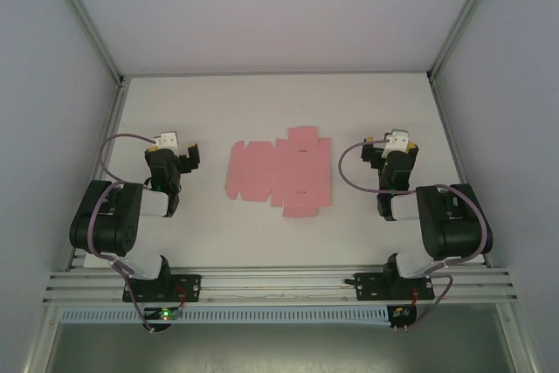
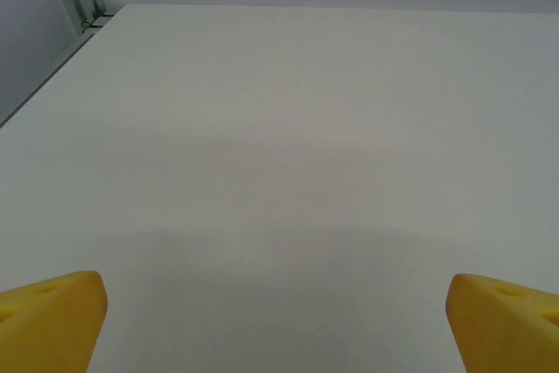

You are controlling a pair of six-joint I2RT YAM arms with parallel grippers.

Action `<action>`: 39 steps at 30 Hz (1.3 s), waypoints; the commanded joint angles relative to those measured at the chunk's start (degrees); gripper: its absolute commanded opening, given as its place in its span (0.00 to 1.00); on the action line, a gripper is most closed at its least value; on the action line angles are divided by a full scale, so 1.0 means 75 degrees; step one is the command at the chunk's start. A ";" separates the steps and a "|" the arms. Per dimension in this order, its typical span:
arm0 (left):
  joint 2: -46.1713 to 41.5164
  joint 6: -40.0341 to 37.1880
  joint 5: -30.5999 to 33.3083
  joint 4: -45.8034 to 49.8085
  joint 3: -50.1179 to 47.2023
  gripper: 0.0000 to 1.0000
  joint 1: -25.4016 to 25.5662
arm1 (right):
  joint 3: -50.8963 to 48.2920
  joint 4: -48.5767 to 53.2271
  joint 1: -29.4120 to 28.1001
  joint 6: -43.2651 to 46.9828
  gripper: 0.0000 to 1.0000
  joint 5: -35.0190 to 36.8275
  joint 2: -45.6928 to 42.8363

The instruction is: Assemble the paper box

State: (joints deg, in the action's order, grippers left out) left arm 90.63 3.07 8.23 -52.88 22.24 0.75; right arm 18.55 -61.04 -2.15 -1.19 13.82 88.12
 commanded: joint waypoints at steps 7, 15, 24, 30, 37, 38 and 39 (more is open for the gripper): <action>-0.0157 0.0031 0.0198 0.0096 -0.0060 1.00 0.0052 | -0.0103 -0.0071 -0.0087 -0.0046 0.98 -0.0121 -0.0147; -0.0165 0.0056 0.0143 0.0125 -0.0038 1.00 0.0015 | -0.0094 -0.0065 -0.0058 -0.0064 0.98 -0.0154 -0.0142; -0.0154 -0.0038 -0.0188 0.0227 0.0012 1.00 0.0011 | -0.0111 -0.0065 -0.0053 -0.0065 0.98 -0.0197 -0.0154; -0.0672 0.0128 0.0262 0.1137 0.0288 1.00 -0.0019 | 0.0055 0.0566 -0.0285 0.0270 0.98 -0.0229 -0.0682; -0.2301 0.1593 0.0322 0.4809 0.1568 1.00 -0.0007 | 0.1695 0.4997 -0.0984 -0.0617 0.98 0.0429 -0.2751; -0.2455 0.1740 -0.0220 0.4735 0.1535 1.00 -0.0007 | 0.1961 0.5545 -0.1115 -0.0825 0.98 0.0256 -0.2843; -0.2602 0.1939 -0.0788 0.4556 0.1452 1.00 -0.0002 | 0.2177 0.5962 -0.1297 -0.0962 0.98 -0.0065 -0.2898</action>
State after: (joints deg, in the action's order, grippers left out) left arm 74.00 10.35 8.75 -27.18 32.58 0.73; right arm 30.89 -31.79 -9.67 -3.20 14.87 68.10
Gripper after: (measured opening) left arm 0.998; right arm 0.981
